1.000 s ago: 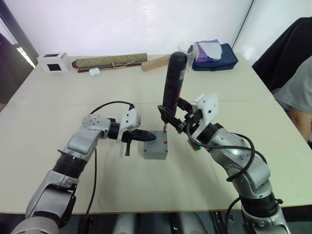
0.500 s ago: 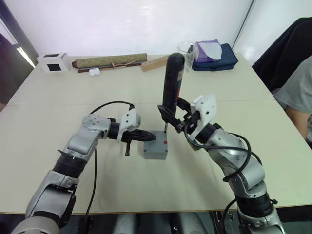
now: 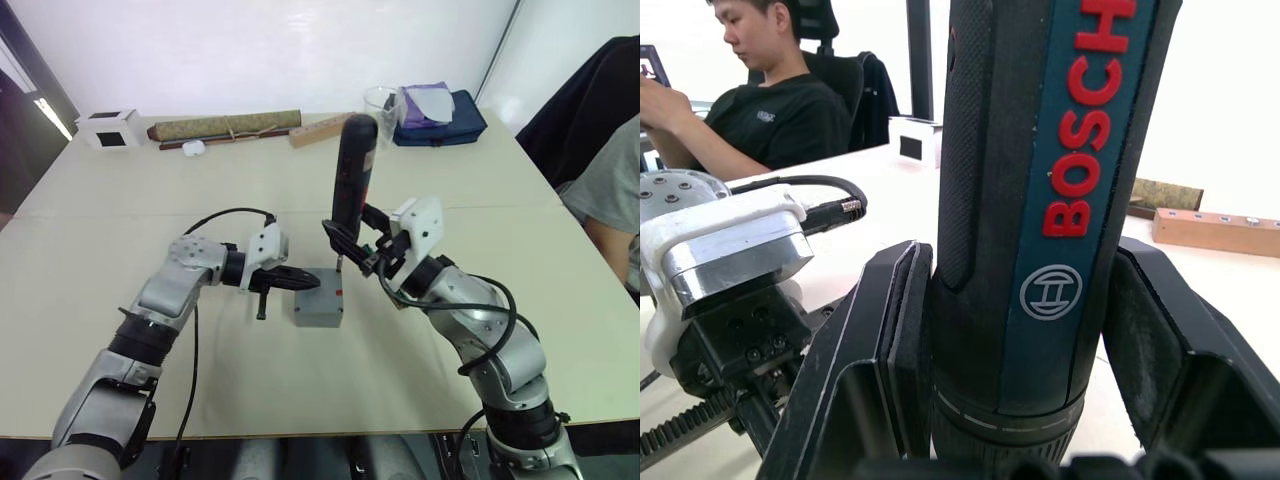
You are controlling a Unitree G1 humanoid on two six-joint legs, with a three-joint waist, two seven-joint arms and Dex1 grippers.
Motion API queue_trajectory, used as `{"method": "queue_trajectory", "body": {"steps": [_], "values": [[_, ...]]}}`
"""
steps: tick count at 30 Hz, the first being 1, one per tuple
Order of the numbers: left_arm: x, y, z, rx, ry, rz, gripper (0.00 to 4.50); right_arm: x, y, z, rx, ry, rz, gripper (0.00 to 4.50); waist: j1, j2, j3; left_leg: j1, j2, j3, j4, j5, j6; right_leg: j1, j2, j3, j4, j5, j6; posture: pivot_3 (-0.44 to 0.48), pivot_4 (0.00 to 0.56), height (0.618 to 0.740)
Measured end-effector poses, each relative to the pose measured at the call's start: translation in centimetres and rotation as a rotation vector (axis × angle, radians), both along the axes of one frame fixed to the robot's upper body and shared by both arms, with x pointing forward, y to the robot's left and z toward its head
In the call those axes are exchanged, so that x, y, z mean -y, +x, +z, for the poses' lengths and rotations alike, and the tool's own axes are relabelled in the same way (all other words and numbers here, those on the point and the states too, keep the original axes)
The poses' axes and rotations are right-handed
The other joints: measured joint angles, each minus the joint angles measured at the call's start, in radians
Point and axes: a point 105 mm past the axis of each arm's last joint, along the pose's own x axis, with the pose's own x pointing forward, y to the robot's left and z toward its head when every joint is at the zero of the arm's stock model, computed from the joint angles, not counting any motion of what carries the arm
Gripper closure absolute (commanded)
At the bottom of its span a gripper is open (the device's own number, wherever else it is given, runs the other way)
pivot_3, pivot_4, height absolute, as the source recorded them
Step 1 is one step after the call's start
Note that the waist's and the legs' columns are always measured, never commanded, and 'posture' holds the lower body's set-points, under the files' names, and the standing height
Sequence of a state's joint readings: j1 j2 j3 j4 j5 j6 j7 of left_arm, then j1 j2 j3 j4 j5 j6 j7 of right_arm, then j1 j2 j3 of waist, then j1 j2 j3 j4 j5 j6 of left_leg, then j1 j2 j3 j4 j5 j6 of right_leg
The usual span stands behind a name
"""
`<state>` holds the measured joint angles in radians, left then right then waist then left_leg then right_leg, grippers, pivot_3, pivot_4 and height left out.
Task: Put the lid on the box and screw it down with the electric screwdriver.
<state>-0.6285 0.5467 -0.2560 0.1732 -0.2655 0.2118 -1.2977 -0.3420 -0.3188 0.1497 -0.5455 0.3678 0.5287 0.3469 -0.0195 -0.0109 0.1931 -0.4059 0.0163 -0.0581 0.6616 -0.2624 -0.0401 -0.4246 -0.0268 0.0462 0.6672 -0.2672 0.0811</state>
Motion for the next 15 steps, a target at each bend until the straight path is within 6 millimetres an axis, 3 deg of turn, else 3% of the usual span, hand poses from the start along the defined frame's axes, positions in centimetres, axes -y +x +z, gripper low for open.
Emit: {"method": "queue_trajectory", "body": {"steps": [5,9,15], "values": [[-0.1,0.0,-0.3,0.003,0.013,0.003,4.5,0.2,0.6,-0.6,-0.043,0.014,-0.039,2.46,0.0,0.0,-0.006,0.003,0.0,0.0,0.0,0.0,0.0,0.004,0.0,0.0,0.0,0.0,0.0,0.0,0.15,0.736],[-0.1,0.0,-0.7,0.018,0.037,0.004,4.5,0.5,1.0,-1.2,-0.087,0.008,-0.067,2.46,0.0,-0.001,-0.008,0.02,0.0,0.0,-0.005,0.0,0.0,0.02,0.0,0.0,-0.004,-0.003,-0.003,0.0,0.15,0.736],[-0.2,0.0,-1.0,0.029,0.047,0.005,4.5,0.6,1.1,-1.6,-0.105,0.005,-0.073,2.46,0.001,-0.001,-0.019,0.021,0.0,0.0,-0.006,0.0,0.0,0.02,0.0,0.0,-0.005,-0.002,-0.003,0.0,0.15,0.736]]}}
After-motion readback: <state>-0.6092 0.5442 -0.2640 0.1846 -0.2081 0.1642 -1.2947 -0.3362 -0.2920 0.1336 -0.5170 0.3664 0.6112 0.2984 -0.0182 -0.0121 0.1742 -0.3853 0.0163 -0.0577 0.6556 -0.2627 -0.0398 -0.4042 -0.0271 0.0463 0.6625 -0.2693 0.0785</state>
